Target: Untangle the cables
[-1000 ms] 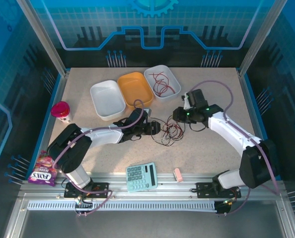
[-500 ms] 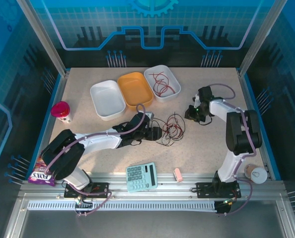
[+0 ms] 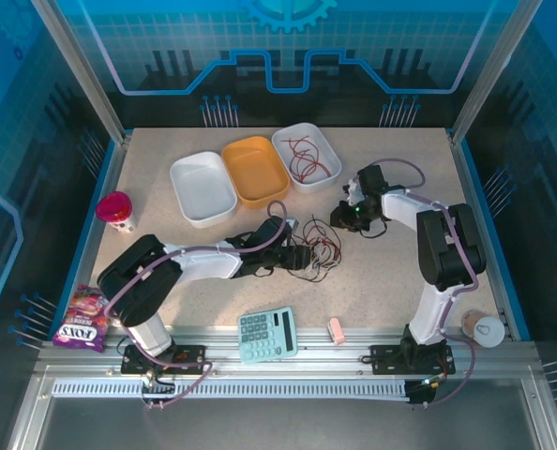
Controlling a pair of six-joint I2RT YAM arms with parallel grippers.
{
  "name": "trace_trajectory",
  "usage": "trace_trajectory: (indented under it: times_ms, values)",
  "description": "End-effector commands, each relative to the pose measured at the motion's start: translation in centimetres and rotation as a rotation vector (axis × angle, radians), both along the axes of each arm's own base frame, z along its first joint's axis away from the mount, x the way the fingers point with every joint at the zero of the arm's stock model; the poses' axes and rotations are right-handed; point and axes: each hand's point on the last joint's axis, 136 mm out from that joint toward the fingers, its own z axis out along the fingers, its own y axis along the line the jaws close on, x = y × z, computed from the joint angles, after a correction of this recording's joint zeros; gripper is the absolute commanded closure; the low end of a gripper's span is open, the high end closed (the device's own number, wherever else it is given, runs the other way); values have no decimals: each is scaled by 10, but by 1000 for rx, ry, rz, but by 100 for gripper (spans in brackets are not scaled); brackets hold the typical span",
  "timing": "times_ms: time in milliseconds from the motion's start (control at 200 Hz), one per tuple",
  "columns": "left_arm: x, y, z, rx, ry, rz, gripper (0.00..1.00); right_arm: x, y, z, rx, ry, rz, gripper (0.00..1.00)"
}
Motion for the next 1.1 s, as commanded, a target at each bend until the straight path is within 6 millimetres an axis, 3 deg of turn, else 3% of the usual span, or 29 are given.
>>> trace_trajectory:
  times_ms: [0,225,365,836,1096]
  values:
    - [10,-13,-3,0,-9,-21,42,0,18,-3,45,11,37,79]
    - [29,-7,-25,-11,47,42,59,-7,36,5,82,-9,78,78]
    - [36,-8,-29,-9,57,43,68,-13,41,-2,91,4,89,78]
    - [36,-5,-42,3,87,55,73,-10,35,-25,35,46,58,77]
    - [35,-3,-44,2,93,57,73,-9,12,-7,-73,-31,-3,74]
